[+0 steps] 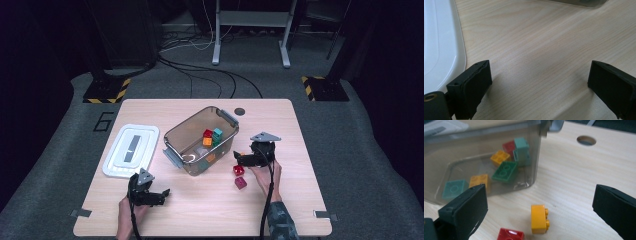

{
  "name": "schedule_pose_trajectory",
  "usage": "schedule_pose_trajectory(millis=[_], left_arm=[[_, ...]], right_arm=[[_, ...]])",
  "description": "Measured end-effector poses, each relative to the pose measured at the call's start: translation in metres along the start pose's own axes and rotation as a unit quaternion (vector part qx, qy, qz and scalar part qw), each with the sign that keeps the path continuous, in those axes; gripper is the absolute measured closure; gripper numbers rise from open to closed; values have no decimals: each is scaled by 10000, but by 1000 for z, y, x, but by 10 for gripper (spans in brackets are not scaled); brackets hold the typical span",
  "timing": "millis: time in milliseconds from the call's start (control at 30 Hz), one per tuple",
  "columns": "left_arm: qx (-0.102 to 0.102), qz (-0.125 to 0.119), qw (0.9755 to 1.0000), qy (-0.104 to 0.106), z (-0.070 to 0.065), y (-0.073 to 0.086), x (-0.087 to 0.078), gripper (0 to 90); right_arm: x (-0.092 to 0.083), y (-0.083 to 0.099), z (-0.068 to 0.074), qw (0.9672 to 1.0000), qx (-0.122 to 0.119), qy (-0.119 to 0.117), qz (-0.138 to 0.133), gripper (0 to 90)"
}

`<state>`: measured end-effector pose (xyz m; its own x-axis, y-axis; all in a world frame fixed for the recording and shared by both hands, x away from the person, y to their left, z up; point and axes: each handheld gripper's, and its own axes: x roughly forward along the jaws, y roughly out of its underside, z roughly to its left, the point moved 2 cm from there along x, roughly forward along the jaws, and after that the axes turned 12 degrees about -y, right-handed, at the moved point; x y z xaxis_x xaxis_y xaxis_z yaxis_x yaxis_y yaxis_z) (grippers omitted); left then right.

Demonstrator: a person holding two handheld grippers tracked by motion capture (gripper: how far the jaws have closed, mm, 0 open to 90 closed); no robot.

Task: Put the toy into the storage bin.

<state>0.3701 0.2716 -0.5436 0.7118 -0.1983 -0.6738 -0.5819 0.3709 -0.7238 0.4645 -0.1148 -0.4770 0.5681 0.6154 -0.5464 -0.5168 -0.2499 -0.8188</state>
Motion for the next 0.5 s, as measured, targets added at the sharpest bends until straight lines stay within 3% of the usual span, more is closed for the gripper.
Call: schedule_pose_trajectory(millis=[100, 433, 500], left_arm=[[-3, -2, 10000, 1, 0, 0, 0, 48], [-5, -2, 10000, 0, 0, 0, 0, 48], [-5, -3, 10000, 0, 0, 0, 0, 48]], right_arm=[[8, 8, -4, 9998, 99, 48, 187, 0], [19, 18, -15, 9988, 308, 93, 381, 0], [20, 20, -15, 9987, 327, 134, 375, 94]])
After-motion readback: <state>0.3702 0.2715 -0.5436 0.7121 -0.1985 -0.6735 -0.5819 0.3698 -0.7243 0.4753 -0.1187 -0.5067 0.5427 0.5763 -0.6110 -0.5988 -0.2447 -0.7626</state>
